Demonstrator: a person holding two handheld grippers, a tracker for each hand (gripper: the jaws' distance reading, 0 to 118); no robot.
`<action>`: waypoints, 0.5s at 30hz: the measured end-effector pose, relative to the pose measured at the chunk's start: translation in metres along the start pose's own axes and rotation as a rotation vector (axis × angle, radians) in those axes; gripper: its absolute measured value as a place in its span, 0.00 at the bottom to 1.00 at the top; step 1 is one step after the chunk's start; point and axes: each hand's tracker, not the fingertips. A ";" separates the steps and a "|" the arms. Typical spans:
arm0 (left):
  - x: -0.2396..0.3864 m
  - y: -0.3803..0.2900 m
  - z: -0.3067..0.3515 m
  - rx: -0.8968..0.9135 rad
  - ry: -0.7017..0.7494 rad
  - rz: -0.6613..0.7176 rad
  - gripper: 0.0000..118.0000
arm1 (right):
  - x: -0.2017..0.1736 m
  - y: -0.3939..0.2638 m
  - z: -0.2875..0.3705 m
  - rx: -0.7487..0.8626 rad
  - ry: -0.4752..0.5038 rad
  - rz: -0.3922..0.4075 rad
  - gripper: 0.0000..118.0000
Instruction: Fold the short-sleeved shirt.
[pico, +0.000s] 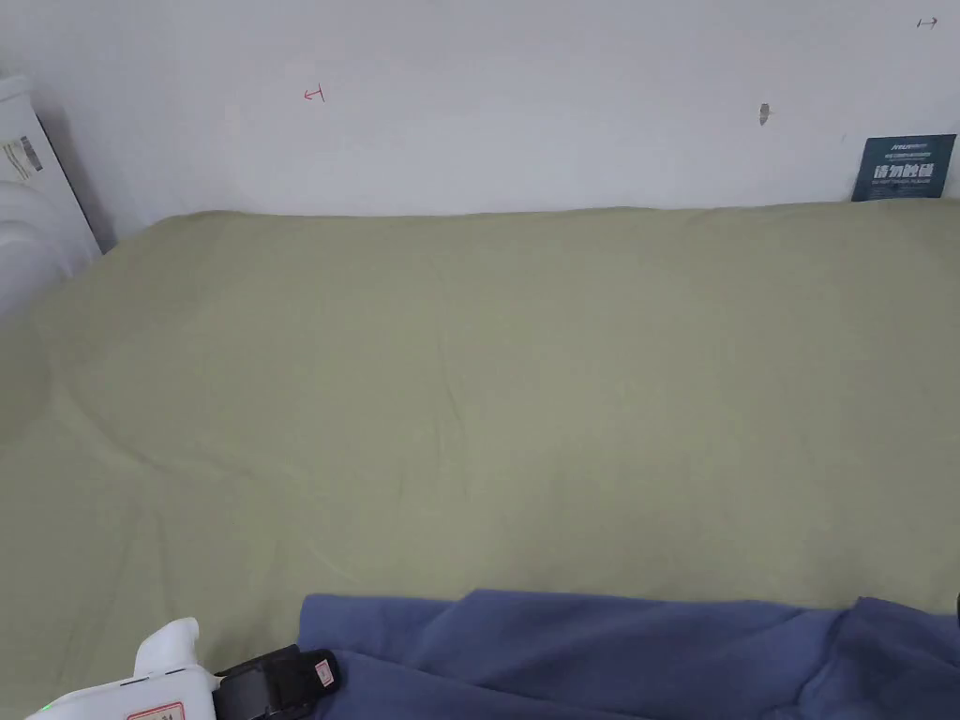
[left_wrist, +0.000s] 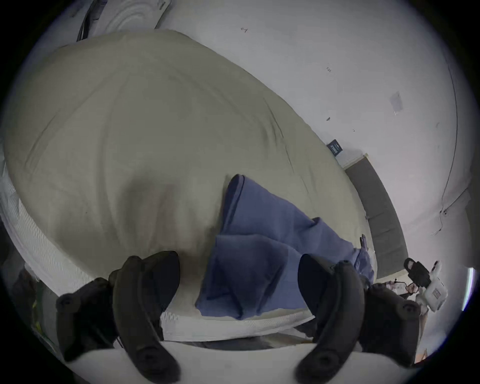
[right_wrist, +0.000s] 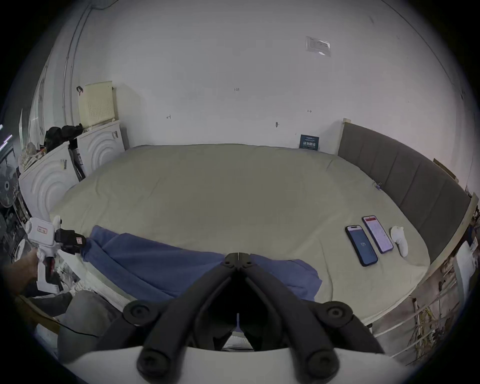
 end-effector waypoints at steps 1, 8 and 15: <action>0.004 0.004 -0.001 0.000 0.003 -0.002 0.62 | -0.002 0.000 -0.001 -0.003 -0.001 0.007 0.00; 0.010 -0.001 0.002 -0.005 0.101 -0.024 0.09 | -0.014 -0.004 -0.003 -0.022 0.025 0.024 0.00; 0.027 0.012 0.024 0.051 -0.049 0.033 0.07 | -0.005 -0.004 0.010 -0.008 0.009 0.008 0.00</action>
